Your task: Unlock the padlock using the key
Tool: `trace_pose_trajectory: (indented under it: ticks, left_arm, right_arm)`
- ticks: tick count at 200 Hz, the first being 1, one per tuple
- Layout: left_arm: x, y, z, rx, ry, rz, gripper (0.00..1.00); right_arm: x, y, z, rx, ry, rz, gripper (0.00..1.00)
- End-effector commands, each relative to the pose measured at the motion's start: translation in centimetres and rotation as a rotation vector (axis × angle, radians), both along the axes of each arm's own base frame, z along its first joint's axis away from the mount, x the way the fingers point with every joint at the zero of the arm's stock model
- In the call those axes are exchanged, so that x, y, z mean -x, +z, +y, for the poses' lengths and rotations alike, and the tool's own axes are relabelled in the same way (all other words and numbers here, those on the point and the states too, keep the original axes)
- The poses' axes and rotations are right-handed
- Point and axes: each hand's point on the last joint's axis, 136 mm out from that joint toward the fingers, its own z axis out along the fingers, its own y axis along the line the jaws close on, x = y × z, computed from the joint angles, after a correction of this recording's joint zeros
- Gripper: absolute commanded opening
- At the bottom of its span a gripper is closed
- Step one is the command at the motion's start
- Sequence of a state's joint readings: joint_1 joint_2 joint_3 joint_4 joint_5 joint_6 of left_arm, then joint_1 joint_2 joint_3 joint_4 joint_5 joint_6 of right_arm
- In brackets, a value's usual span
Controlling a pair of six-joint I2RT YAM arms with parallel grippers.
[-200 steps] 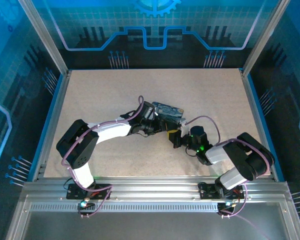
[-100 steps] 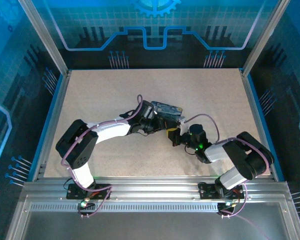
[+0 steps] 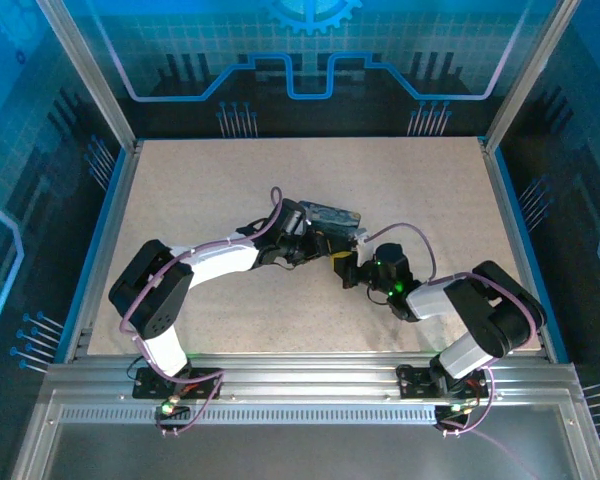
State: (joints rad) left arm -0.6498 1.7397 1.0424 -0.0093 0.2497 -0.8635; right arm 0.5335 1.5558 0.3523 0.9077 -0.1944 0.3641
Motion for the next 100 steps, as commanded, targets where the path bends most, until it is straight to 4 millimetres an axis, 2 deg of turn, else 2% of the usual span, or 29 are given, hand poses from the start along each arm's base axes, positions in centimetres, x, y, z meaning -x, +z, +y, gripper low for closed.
trace_pose_trajectory:
  ticks: [1,100]
  left_arm:
    - [2.3,0.5,-1.3,0.048,-0.081,0.040,0.10]
    - [2.4,0.5,-1.5,0.057,-0.079,0.054,0.09]
  right_arm:
    - [-2.3,5.3,1.2,-0.070,0.009,-0.186,0.00]
    - [-2.9,6.5,1.6,-0.082,0.027,-0.226,0.00]
